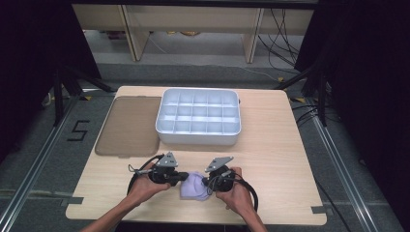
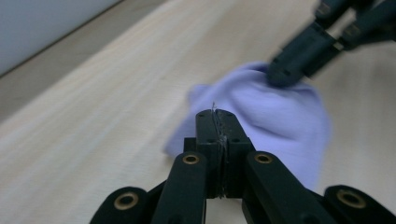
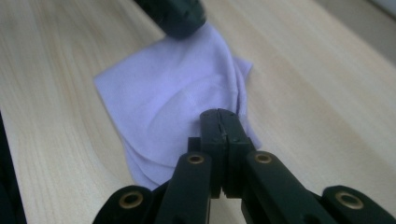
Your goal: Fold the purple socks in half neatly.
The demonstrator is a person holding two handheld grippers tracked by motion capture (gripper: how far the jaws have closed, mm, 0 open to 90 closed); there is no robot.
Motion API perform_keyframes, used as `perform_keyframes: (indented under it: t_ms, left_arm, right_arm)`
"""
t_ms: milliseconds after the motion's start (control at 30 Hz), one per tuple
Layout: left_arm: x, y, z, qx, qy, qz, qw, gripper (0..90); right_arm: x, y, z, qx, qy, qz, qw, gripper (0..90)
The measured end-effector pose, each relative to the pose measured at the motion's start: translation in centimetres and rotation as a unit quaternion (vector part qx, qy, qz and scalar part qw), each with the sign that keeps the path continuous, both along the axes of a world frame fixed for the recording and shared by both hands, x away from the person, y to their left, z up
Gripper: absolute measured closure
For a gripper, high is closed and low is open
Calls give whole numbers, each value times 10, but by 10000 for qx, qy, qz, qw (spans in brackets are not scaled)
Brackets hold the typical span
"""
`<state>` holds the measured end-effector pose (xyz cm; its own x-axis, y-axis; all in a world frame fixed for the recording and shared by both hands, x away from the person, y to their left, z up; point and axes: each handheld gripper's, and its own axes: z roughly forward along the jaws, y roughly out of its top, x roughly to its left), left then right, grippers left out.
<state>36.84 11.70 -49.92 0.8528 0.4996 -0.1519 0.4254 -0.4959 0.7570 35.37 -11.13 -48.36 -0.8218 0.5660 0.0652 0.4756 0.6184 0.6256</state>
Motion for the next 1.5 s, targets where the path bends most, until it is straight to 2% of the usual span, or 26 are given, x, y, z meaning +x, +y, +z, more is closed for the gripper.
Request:
perform_keyframes:
  t_ms: [33, 67, 100, 133, 267, 300, 400, 433, 467, 533, 600, 633, 700, 733, 833, 967, 1000, 1033, 1067, 1100, 1233, 1267, 1367, 1400, 1467, 1500]
  left_arm:
    - [-6, -1, 1, 17, 0, -110, 9999, 878]
    - [-18, -3, 3, 27, 38, -319, 9995, 864]
    - [-18, -3, 3, 27, 38, -319, 9995, 863]
    - [-29, -5, 4, 140, -1, -445, 9989, 864]
    - [-29, -6, 0, 223, -14, -549, 9982, 867]
    - [-29, -7, -3, 246, 43, -476, 9986, 867]
    - [-26, -4, -8, 354, 12, -435, 9984, 865]
    - [-26, -4, -8, 354, 12, -435, 9984, 862]
    - [-24, -3, -8, 389, -1, -376, 9985, 861]
    - [-22, -2, -8, 424, -88, -404, 9982, 861]
    - [-21, -2, -8, 363, -4, -261, 9990, 855]
    - [-19, -1, -8, 446, -28, -295, 9986, 850]
    - [-20, -2, -9, 336, 16, -200, 9992, 846]
    - [-19, -1, -8, 422, -62, -303, 9986, 846]
    - [-19, -2, -8, 394, -23, -223, 9990, 845]
    - [-18, -1, -8, 467, -56, -242, 9986, 845]
    - [-16, 1, -7, 568, -121, -335, 9978, 845]
    - [-16, 1, -7, 568, -121, -335, 9978, 844]
    - [-17, 0, -8, 458, -77, -188, 9987, 844]
    - [-14, 1, -8, 469, -95, -169, 9987, 841]
    - [-11, 4, -7, 561, -173, -188, 9981, 819]
    - [-11, 6, -6, 444, -199, -42, 9988, 799]
    - [-9, 10, -4, 402, -204, -16, 9990, 736]
    - [-6, 15, -3, 305, -129, 159, 9993, 708]
    - [-5, 17, -2, 253, -99, 228, 9994, 685]
    - [-4, 19, -2, 295, 6, 279, 9992, 614]
  right_arm:
    - [0, 0, 0, 0, 0, 0, 10000, 900]
    - [1, -1, 6, 56, -232, 75, 9997, 900]
    - [-1, -2, 9, 103, -231, 69, 9997, 900]
    - [-1, -2, 10, 161, -300, 6, 9994, 900]
    - [3, 1, 13, 138, -387, 43, 9991, 900]
    - [6, 4, 13, 95, -404, 52, 9991, 900]
    - [18, 15, 6, -307, -316, 147, 9989, 900]
    - [18, 15, 6, -307, -316, 147, 9989, 900]
    - [24, 13, -3, -522, -266, 111, 9982, 900]
    - [24, 12, -5, -505, -206, 52, 9985, 900]
    - [23, 10, -8, -537, -167, -1, 9984, 900]
    - [22, 9, -7, -488, -204, 18, 9986, 900]
    - [19, 7, -1, -386, -280, -55, 9988, 900]
    - [17, 6, 7, -291, -406, -8, 9988, 900]
    - [10, 8, 16, -79, -452, 103, 9989, 900]
    - [10, 13, 12, -262, -378, 149, 9988, 900]
    - [12, 14, 5, -410, -303, 192, 9985, 900]
    - [12, 14, 5, -410, -303, 192, 9985, 900]
    - [12, 14, 2, -378, -227, 160, 9989, 900]
    - [11, 13, -2, -500, -147, 208, 9984, 900]
    - [9, 13, -2, -472, -145, 199, 9986, 900]
    - [7, 13, -2, -483, -138, 228, 9985, 900]
    - [4, 15, -3, -486, -172, 200, 9985, 900]
    - [4, 14, -3, -543, -200, 227, 9981, 900]
    - [2, 14, -2, -492, -160, 243, 9984, 897]
    - [1, 14, -1, -485, -170, 248, 9984, 896]
